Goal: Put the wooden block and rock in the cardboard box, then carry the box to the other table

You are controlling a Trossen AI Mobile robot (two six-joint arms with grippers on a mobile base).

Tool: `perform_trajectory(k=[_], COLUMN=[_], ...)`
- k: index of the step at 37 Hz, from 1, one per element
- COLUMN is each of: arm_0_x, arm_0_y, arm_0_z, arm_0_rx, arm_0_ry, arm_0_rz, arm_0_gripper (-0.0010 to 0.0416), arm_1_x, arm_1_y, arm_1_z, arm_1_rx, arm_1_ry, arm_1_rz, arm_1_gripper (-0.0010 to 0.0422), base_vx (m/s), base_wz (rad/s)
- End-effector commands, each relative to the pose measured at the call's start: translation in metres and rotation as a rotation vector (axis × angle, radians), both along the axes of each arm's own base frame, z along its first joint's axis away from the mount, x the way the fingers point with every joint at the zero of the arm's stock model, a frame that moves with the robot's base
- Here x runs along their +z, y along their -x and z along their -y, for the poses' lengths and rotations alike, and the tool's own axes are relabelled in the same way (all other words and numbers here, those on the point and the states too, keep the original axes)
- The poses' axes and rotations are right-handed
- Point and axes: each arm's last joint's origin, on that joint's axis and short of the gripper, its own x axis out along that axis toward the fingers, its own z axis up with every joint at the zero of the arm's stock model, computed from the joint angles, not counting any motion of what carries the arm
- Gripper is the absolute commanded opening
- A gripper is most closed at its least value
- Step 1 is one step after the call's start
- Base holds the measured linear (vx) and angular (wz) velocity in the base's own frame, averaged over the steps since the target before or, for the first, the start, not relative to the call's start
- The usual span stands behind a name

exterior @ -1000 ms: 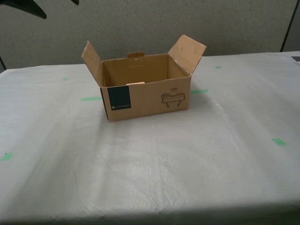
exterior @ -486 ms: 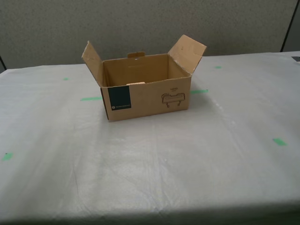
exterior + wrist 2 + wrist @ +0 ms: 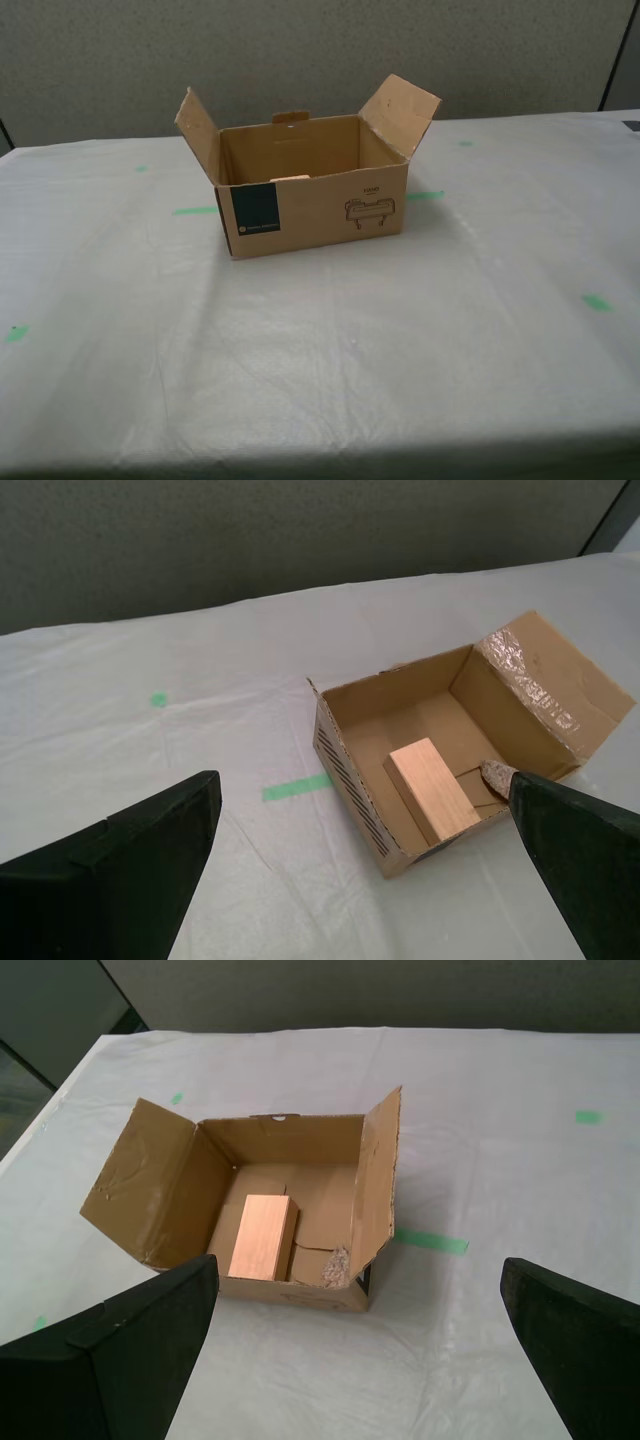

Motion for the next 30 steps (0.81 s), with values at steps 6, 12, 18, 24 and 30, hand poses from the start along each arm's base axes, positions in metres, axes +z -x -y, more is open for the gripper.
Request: perform_trajectory(k=[6,12,18,24,30], arm_0_x=[0.003,0.004,0.004,0.004,0.004], arm_0_y=[0.001,0.000,0.000,0.000,0.000], arm_0_z=[0.001,0.000,0.000,0.000,0.000], arm_0_rx=[-0.007,-0.008,-0.007,-0.007,-0.007], arm_0_ry=[-0.009,-0.013,-0.013,-0.013,-0.013], arm_0_rz=[0.040,0.050,0.049,0.049,0.049], arm_0_gripper=[0.0394,0.0394,0.0394,0.0394,0.0394], arm_1_x=[-0.004,-0.026,-0.040,-0.041,-0.041], arm_1_y=[0.006,0.012,0.017,0.018,0.018], arm_1_z=[-0.002,-0.004,-0.006,-0.006,-0.006], arm_1_rx=[-0.009,-0.005,-0.007,-0.007,-0.006], arm_1_ry=[-0.012,0.009,0.000,-0.003,-0.003], arm_1_rz=[0.069,0.112,0.095,0.086,0.086], arm_1_gripper=[0.0394,0.0394,0.0394,0.0394,0.0394], base_vx=[0.000,0.000,0.000,0.000,0.000], base_wz=[0.000,0.000,0.000,0.000,0.000])
